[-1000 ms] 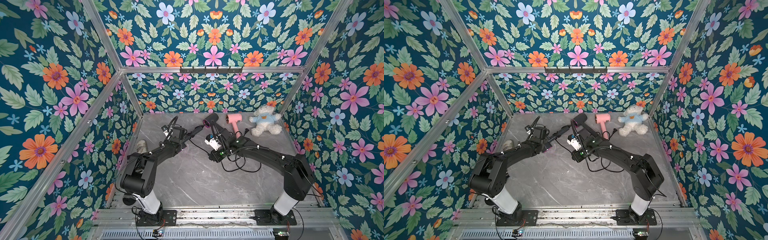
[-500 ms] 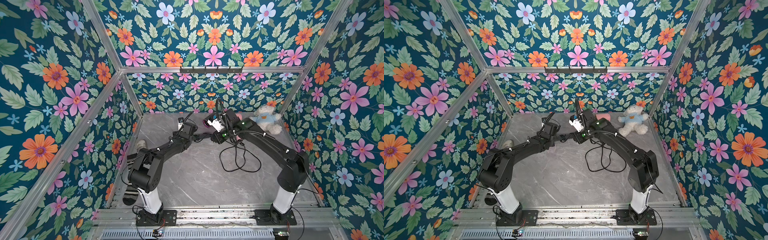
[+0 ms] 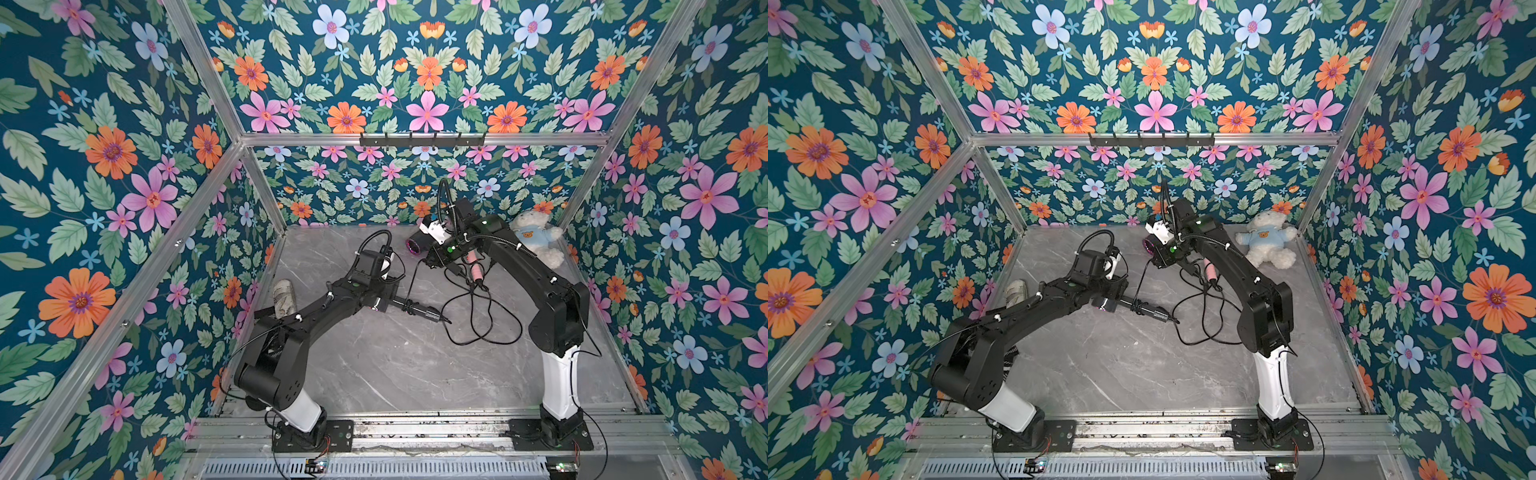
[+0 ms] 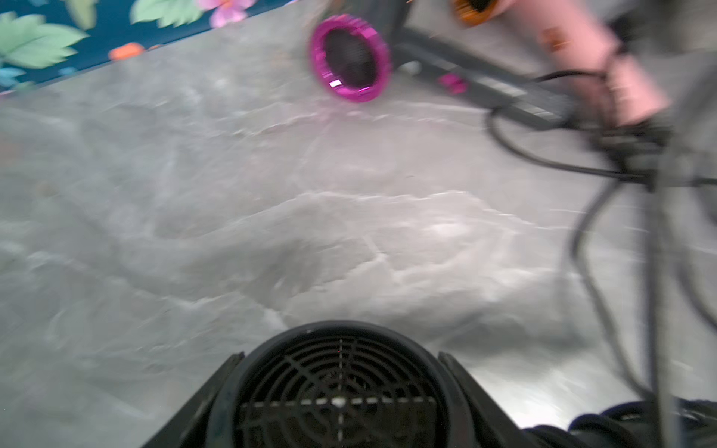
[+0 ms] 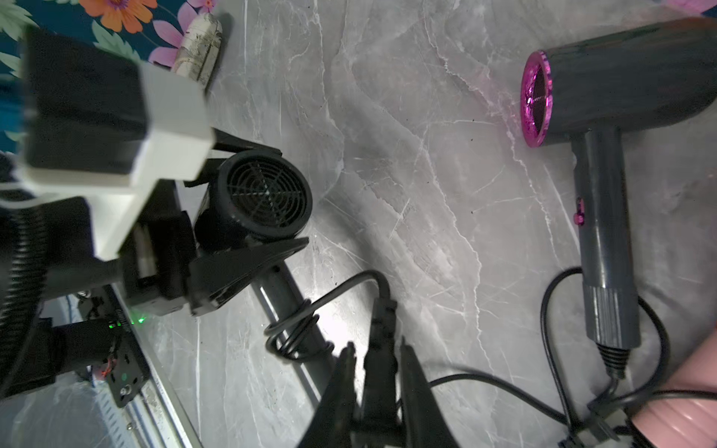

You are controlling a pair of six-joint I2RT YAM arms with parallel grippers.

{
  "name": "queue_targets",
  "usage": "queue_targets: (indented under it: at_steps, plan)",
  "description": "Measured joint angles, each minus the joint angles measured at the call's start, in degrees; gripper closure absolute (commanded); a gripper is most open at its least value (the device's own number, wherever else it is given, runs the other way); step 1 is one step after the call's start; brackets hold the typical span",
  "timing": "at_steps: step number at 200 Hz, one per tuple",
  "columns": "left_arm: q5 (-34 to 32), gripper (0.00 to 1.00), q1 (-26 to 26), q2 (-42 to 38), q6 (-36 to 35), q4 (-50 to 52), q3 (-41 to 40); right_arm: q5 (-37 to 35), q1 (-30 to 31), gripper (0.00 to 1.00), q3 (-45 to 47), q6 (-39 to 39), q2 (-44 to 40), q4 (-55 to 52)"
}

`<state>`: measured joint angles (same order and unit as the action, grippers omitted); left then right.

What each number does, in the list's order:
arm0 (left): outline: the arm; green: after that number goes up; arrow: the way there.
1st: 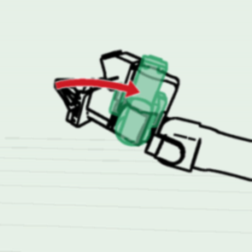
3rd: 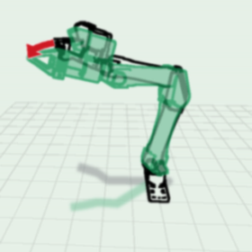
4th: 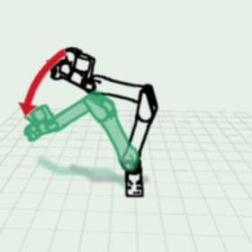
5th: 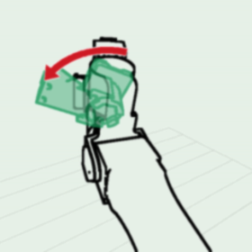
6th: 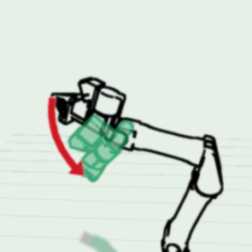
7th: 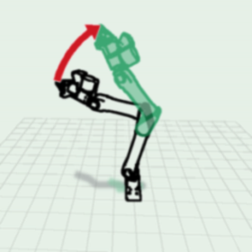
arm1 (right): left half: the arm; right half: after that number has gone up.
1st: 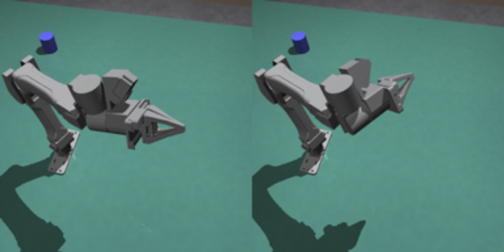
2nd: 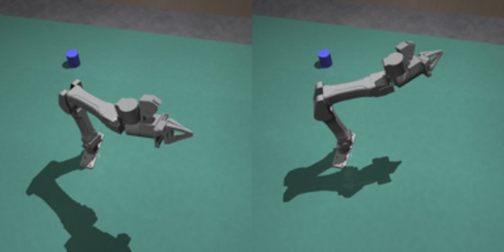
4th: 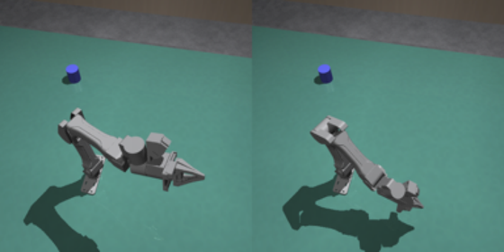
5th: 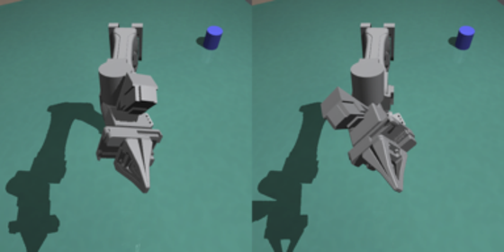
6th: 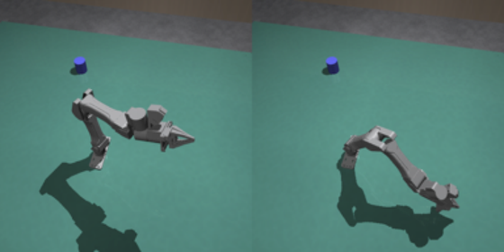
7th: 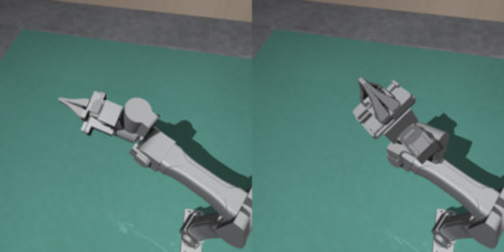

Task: Wrap the cord around the hair dryer
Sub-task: Wrap the power cord around the hair dryer.

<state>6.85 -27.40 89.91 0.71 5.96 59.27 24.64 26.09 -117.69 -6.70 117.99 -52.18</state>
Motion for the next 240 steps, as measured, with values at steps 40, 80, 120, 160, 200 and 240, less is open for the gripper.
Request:
queue_targets:
  at_steps: [40, 80, 120, 160, 200, 240]
  plan:
    - [16.83, 1.0, 4.74, -7.63, 2.73, -5.64, -3.32, 9.57, -4.63, 1.0, 11.91, 0.07, -4.33, 5.86]
    - [25.9, 1.0, 9.2, -11.67, 12.66, -15.96, -7.82, 16.92, -6.1, 1.0, 22.73, 0.85, -10.01, 15.56]
    - [26.29, 1.0, 12.37, -12.04, 27.28, -28.22, -11.78, 22.73, -6.8, 1.0, 33.55, 6.91, -14.08, 28.46]
    - [23.28, 1.0, 11.85, -10.21, 40.33, -38.84, -15.52, 24.68, -6.84, 1.0, 41.55, 14.36, -15.98, 41.64]
    - [15.43, 1.0, 10.1, -7.96, 51.39, -45.11, -18.53, 23.32, -4.37, 1.0, 48.22, 20.35, -16.83, 51.04]
    - [5.38, 1.0, 6.6, -6.38, 57.55, -43.19, -17.27, 19.82, -1.25, 1.0, 51.54, 23.19, -17.16, 54.9]
